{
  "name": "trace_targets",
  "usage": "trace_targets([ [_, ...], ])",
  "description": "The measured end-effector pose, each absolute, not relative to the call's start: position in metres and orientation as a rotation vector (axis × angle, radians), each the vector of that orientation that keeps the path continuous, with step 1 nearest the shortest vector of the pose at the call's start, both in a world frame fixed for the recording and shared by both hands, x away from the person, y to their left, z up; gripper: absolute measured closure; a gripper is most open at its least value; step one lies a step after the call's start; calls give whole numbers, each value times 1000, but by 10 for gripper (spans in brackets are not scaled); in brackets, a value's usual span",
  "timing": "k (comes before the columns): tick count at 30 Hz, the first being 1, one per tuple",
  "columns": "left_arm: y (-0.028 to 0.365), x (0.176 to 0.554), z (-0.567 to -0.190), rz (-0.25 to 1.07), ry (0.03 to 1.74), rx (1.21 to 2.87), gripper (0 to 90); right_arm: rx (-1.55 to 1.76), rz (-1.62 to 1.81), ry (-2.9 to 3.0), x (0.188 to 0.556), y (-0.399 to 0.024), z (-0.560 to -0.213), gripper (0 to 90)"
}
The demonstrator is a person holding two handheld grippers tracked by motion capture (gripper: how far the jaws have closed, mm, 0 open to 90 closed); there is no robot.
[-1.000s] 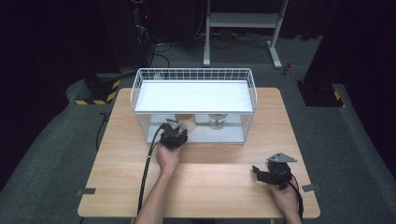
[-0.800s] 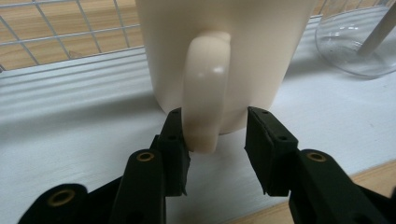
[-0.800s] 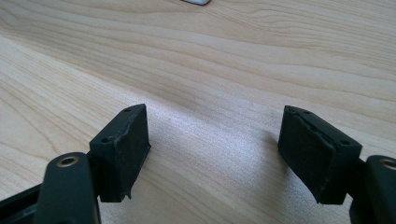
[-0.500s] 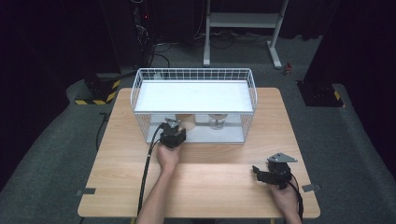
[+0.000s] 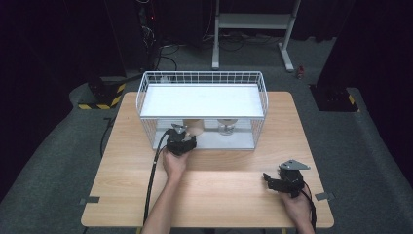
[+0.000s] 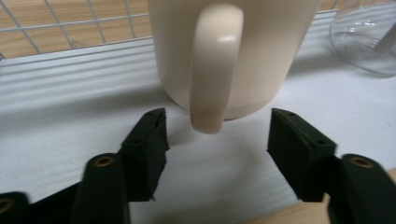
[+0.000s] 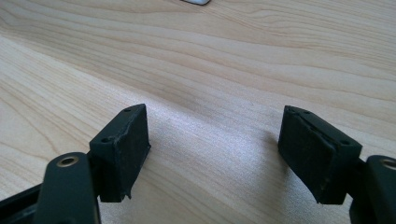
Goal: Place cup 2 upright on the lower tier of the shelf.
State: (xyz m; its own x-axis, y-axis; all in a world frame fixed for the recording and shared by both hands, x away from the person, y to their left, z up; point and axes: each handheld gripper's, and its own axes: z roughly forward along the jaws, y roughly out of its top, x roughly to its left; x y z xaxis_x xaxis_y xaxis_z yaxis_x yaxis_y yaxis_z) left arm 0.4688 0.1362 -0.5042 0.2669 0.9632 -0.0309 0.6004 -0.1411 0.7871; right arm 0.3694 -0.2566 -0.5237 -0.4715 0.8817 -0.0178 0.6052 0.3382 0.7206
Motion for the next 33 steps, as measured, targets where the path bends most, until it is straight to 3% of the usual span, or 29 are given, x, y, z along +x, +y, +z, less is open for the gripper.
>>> trace_targets([
  [10, 145, 454, -487, 642, 1377, 1835, 274, 1305, 922, 2202, 369, -257, -524, 245],
  [33, 165, 421, -467, 637, 1294, 1753, 273, 1313, 923, 2201, 369, -256, -524, 245],
])
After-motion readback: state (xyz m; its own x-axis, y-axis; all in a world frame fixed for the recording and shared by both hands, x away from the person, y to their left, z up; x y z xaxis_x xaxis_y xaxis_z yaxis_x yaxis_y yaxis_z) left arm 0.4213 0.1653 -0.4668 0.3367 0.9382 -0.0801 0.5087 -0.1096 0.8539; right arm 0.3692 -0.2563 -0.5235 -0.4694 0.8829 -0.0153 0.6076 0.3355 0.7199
